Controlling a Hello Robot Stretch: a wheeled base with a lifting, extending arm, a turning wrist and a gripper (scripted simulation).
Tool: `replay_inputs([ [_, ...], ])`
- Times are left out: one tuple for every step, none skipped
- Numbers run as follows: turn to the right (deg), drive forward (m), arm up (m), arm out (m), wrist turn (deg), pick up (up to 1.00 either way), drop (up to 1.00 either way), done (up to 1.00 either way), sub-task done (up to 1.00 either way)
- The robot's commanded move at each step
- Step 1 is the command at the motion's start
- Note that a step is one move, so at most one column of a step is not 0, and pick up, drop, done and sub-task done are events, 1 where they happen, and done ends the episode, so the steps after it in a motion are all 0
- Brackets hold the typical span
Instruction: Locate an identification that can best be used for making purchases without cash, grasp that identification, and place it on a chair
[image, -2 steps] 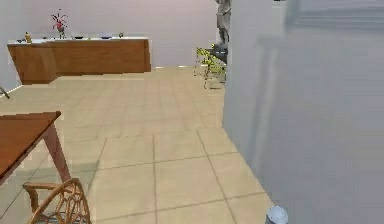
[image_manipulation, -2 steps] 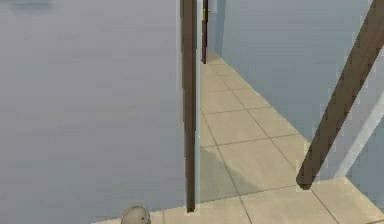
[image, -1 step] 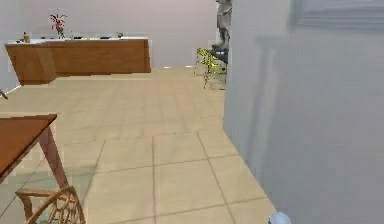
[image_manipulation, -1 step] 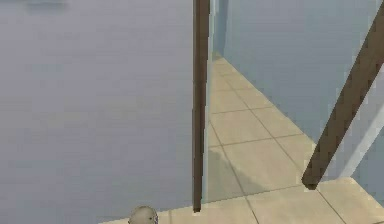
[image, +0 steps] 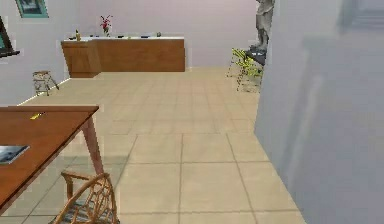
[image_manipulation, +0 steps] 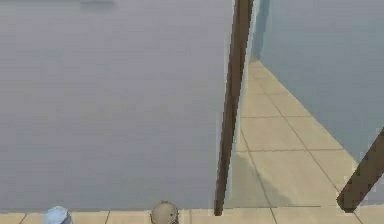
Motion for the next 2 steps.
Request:
replay_inputs([
  [0.0,1.0,0.0,0.0,0.0,0.0,0.0,0.0,0.0],
  [-24.0,0.0,0.0,0.0,0.0,0.0,0.0,0.0,0.0],
])
